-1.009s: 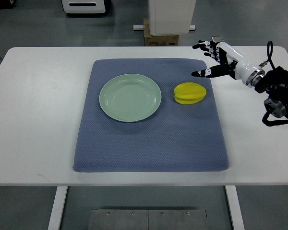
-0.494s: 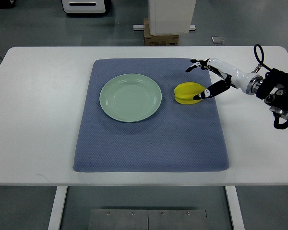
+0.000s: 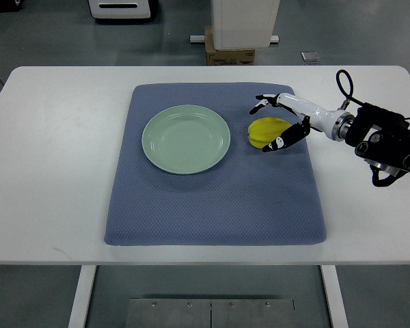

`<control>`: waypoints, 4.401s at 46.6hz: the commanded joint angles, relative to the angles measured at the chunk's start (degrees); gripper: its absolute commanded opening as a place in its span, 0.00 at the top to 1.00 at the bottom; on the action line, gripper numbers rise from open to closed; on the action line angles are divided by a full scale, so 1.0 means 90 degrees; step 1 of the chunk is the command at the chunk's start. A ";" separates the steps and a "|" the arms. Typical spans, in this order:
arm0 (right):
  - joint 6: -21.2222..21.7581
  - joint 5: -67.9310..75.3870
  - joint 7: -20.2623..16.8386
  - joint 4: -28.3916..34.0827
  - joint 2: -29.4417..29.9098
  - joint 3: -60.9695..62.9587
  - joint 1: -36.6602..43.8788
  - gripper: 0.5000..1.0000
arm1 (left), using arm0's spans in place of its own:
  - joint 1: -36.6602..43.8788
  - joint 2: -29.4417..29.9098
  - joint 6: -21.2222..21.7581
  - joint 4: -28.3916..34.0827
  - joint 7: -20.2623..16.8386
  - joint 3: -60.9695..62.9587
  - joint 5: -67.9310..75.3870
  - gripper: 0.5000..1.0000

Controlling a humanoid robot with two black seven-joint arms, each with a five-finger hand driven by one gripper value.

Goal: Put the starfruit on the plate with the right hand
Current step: 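Close the right hand fingers around the yellow starfruit, then lift the starfruit with the right hand and carry it over the plate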

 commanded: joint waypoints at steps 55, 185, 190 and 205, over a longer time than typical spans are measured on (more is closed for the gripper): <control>-0.0206 -0.0027 -0.0042 -0.0480 0.0163 -0.0019 -0.0278 0.04 | 0.0004 0.0000 -0.0001 0.0000 -0.0001 0.0000 -0.0001 0.00; -0.0333 0.0070 0.0251 -0.0842 0.1314 0.0772 -0.0229 1.00 | 0.0004 0.0000 -0.0001 0.0000 -0.0001 0.0000 -0.0001 0.00; -0.0333 0.0080 0.0173 -0.0978 0.1646 0.0772 -0.0229 1.00 | -0.0005 0.0000 -0.0001 0.0000 -0.0001 0.0000 -0.0001 0.00; -0.0323 0.0080 0.0114 -0.1740 0.2106 0.0772 -0.0327 1.00 | -0.0005 0.0000 -0.0001 0.0000 -0.0001 0.0000 -0.0001 0.00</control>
